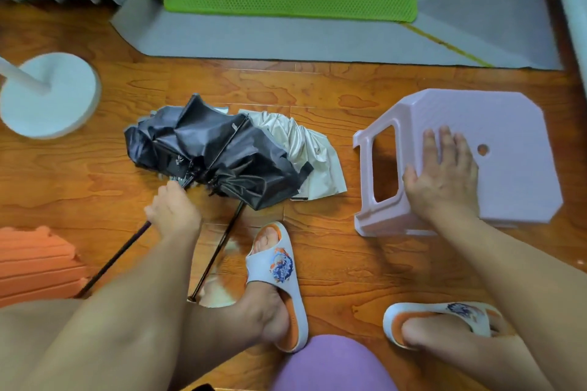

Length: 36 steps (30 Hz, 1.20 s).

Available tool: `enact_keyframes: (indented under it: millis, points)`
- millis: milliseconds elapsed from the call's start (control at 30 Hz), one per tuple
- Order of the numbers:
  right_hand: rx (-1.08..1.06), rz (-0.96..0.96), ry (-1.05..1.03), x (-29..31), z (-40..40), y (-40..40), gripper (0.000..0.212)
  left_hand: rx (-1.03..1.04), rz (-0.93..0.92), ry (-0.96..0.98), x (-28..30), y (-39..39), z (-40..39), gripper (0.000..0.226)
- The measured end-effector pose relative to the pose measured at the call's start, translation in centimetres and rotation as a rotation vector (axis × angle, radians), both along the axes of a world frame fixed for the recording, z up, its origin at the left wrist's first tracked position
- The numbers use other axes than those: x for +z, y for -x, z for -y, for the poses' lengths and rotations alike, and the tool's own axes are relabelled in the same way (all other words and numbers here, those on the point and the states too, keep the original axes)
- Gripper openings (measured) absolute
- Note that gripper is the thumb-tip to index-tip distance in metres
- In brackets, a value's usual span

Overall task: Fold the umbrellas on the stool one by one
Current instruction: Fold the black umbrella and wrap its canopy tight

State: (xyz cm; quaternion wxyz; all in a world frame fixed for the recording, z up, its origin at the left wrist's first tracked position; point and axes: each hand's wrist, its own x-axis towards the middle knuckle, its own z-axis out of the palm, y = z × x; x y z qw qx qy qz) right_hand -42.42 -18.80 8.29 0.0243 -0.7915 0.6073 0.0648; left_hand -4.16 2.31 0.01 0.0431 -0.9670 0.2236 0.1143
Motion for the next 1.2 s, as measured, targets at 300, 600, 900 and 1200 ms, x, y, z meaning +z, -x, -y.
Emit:
enact_keyframes:
  millis: [300, 600, 900, 1200]
  points:
    - [0.054, 0.217, -0.468, 10.4, 2.8, -1.0, 0.087, -0.748, 0.389, 0.029, 19.4, -1.5, 4.2, 0.031]
    - [0.267, 0.761, -0.324, 34.8, 0.0, -2.8, 0.062, -1.635, 0.915, 0.197, 42.9, 8.7, 11.0, 0.014]
    - [0.205, 1.279, -0.115, 54.7, -10.1, 7.5, 0.038, -2.433, 1.192, 0.442, 57.8, 28.3, 12.8, 0.026]
    - [-0.386, 1.268, 0.065, 44.5, -14.4, 20.9, 0.026, -2.365, 0.373, 0.916, 42.6, 40.2, 10.9, 0.041]
